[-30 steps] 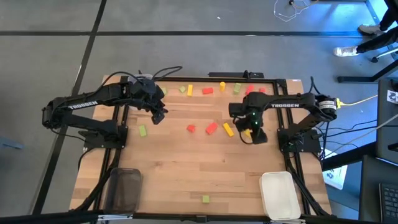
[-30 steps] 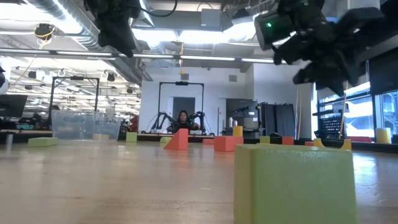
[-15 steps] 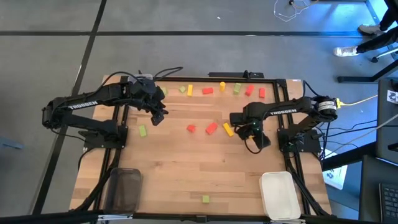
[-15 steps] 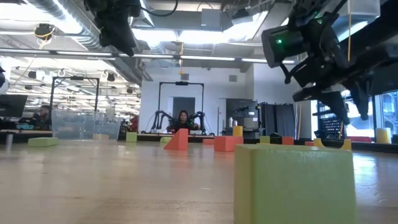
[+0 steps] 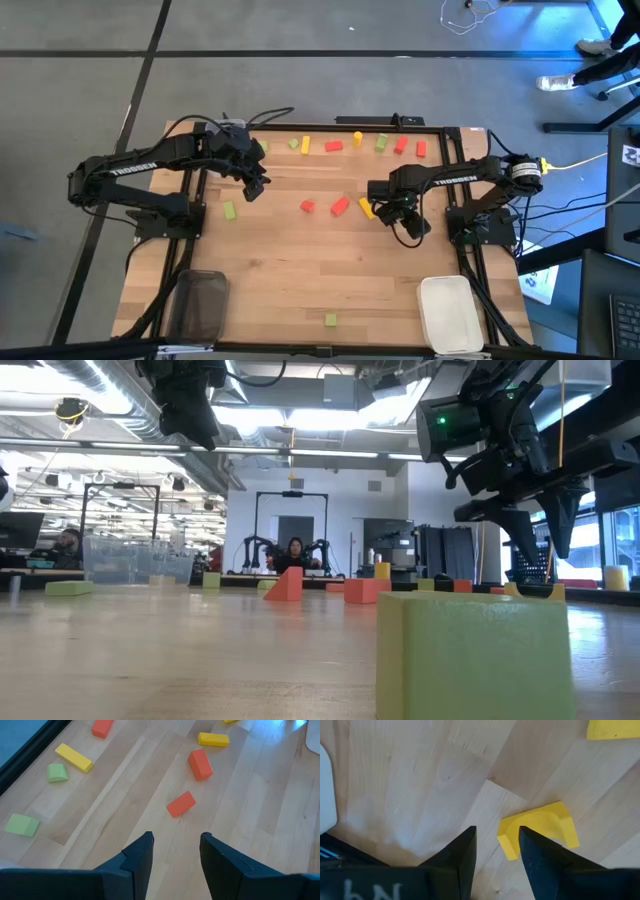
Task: Sort & place blocks by color
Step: Put the yellow block into the transparent bin
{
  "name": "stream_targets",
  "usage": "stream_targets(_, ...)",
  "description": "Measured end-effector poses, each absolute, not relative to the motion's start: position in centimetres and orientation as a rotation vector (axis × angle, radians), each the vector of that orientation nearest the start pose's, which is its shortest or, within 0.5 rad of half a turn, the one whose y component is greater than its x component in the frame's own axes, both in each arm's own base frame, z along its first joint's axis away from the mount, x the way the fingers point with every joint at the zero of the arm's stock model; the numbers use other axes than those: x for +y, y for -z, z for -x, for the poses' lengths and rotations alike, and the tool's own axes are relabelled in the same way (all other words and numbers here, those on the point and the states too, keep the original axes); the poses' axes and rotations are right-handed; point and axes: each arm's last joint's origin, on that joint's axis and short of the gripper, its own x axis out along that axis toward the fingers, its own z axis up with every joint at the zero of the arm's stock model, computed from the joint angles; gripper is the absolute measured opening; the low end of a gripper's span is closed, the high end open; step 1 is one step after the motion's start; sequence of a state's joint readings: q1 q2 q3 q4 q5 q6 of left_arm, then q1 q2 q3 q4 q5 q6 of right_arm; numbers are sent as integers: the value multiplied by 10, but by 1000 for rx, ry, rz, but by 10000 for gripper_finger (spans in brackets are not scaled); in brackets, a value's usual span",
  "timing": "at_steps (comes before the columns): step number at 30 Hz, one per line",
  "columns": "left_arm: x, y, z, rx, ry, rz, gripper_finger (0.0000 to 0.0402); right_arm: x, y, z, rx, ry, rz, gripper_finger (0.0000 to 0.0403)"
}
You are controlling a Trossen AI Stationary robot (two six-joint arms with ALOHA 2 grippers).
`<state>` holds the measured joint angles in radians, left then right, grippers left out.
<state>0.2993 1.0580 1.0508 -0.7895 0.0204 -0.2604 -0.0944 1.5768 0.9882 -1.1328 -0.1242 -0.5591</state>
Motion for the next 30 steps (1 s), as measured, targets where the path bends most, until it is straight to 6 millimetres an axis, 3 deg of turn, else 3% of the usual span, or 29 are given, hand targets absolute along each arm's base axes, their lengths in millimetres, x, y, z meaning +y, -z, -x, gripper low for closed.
stream_targets(13, 60, -323, -195, 752, -369, 372, 150, -21, -185, -243, 1659, -452, 273, 147)
stream_targets(21, 60, -323, -195, 752, -371, 372, 150, -19, -169, -229, 1735, -473, 261, 147)
stream_targets(30, 60, -325, -197, 711, -368, 366, 150, -19, -164, -230, 1702, -461, 282, 147)
